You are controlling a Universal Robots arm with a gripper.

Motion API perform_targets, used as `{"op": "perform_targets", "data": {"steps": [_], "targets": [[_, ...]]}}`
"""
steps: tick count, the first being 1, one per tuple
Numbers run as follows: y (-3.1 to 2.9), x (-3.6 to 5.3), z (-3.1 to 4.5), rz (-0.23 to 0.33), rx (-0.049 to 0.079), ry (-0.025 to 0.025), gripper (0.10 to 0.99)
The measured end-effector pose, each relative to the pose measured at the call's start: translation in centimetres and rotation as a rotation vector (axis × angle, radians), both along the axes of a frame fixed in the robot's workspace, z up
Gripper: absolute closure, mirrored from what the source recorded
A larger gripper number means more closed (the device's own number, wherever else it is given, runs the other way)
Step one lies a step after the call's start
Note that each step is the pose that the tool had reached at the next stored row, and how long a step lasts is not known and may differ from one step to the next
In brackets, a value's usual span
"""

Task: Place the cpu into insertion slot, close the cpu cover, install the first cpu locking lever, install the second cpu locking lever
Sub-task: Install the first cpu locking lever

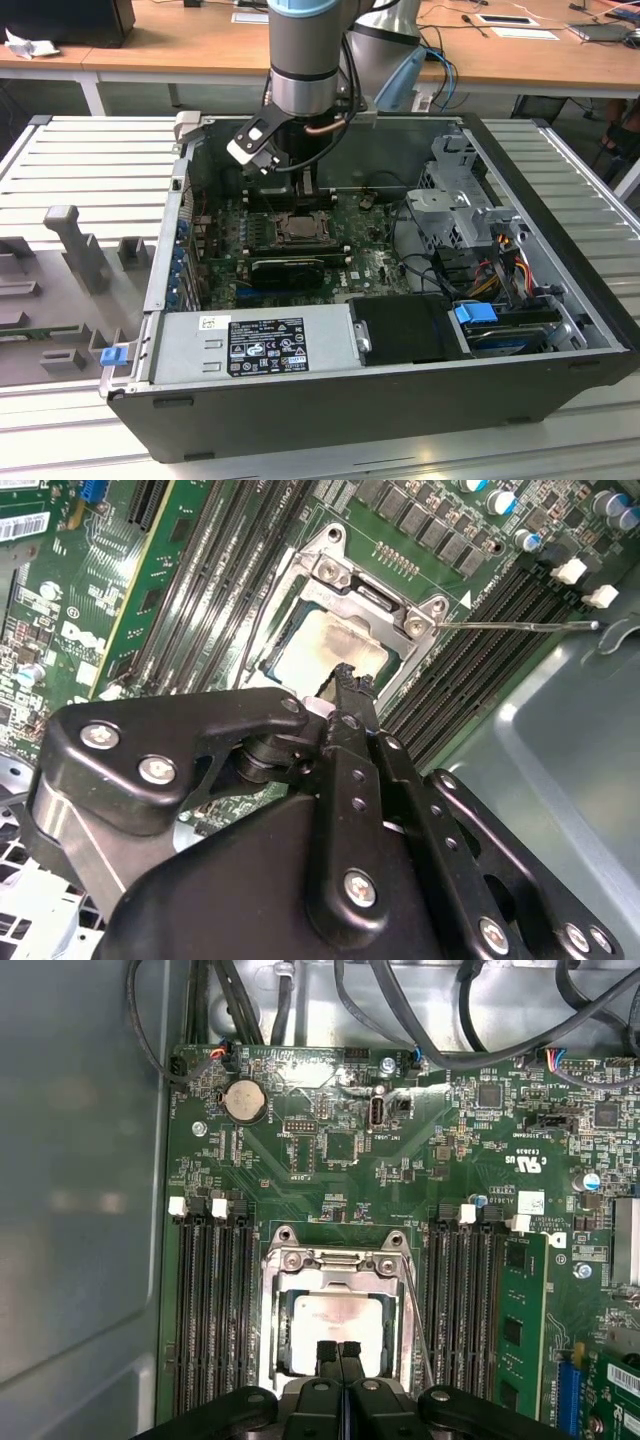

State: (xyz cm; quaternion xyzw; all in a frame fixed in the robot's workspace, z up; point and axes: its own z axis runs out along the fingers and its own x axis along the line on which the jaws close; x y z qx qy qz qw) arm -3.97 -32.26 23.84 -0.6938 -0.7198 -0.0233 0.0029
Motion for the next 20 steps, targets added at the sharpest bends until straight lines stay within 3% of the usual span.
{"op": "perform_targets", "data": {"steps": [20], "targets": [[0.00, 0.00, 0.78, 0.000, 0.000, -0.0001, 0.980]]}}
